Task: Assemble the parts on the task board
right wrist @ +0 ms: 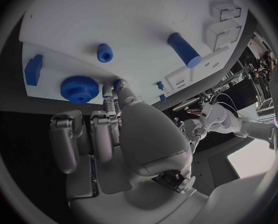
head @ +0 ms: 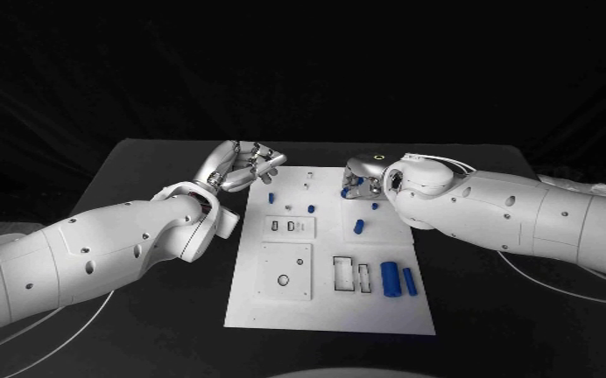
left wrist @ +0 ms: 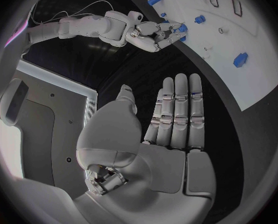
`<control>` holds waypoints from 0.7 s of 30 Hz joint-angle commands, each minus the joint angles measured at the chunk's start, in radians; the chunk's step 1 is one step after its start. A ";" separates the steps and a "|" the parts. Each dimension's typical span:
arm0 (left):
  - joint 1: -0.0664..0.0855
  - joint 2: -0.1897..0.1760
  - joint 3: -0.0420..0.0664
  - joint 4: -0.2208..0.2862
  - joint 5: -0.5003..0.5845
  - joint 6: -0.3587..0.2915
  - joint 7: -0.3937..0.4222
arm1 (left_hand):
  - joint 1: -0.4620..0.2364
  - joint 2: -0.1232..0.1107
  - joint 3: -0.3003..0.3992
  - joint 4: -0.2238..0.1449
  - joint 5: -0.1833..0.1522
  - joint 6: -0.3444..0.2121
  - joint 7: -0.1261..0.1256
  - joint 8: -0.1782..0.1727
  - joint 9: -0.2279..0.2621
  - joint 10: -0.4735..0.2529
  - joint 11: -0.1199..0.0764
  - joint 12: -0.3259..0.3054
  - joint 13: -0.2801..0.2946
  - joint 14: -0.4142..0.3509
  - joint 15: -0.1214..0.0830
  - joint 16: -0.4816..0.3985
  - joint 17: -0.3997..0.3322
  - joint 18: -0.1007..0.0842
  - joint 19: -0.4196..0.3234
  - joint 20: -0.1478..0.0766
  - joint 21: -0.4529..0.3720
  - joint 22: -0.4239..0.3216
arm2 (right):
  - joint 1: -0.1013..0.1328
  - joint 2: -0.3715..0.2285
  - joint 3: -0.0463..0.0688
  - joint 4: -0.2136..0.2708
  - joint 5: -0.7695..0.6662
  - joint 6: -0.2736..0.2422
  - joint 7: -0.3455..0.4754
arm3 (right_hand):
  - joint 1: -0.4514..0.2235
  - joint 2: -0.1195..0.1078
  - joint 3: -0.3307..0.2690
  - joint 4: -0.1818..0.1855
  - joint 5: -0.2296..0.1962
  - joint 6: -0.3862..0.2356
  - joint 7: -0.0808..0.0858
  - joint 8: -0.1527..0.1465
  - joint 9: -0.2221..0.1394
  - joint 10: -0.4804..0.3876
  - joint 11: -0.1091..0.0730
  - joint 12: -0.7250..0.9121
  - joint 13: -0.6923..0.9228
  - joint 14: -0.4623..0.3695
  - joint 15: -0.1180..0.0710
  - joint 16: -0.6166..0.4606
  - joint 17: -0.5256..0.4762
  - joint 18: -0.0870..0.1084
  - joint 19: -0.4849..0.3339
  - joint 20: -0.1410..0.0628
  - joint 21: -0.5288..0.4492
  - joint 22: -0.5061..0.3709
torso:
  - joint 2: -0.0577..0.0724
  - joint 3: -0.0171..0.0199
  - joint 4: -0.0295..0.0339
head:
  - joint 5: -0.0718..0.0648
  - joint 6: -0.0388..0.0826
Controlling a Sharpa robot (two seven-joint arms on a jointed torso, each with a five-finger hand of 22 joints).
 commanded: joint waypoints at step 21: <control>0.002 0.000 0.001 -0.007 -0.003 0.008 0.011 | 0.002 0.011 -0.007 0.002 -0.004 0.008 0.002 -0.007 0.001 -0.006 0.002 -0.005 0.003 -0.010 0.001 -0.008 0.002 0.018 -0.009 0.000 -0.006 0.001 | 0.008 -0.021 0.013 0.049 0.080 -0.223 0.083 | 0.010 0.007 0.020 0.007 0.002 0.030 -0.003 0.007 0.009 0.036 0.001 -0.024 -0.001 0.104 -0.002 0.004 0.263 -0.007 0.105 -0.009 0.004 0.263 | 0.000 -0.0007 -0.0010 | 0.001 0.013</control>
